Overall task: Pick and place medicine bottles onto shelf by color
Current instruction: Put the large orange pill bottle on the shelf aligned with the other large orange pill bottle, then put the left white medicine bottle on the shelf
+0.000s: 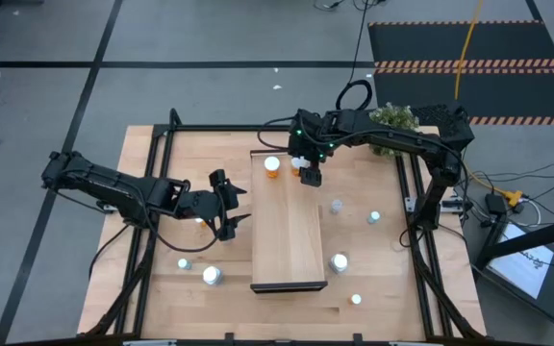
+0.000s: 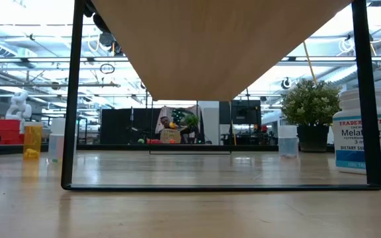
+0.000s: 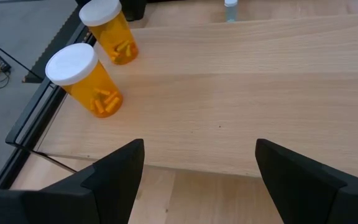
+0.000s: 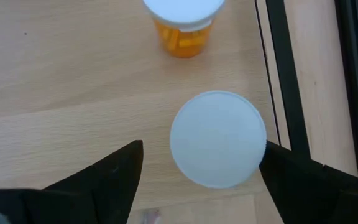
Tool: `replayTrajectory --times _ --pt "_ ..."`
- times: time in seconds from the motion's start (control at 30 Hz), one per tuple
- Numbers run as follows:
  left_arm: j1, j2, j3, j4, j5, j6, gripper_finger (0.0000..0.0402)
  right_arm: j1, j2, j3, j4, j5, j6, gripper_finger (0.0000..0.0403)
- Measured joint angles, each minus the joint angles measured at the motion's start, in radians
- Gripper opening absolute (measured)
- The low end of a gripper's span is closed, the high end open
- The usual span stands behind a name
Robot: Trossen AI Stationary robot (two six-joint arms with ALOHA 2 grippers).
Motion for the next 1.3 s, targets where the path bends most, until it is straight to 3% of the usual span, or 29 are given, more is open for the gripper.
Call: replayTrajectory --times 0.67,1.0,1.3 --pt "0.000 0.000 0.000 0.000 0.000 0.000 0.0310 0.019 0.000 0.000 -0.019 -0.001 0.014 0.0309" --pt "0.000 0.000 0.000 0.000 0.000 0.000 0.0310 0.019 -0.001 0.001 -0.090 0.054 0.047 0.0309" --pt "-0.026 0.000 0.000 -0.020 0.000 0.000 0.0310 0.069 -0.106 0.001 -0.200 0.119 0.174 0.0309"
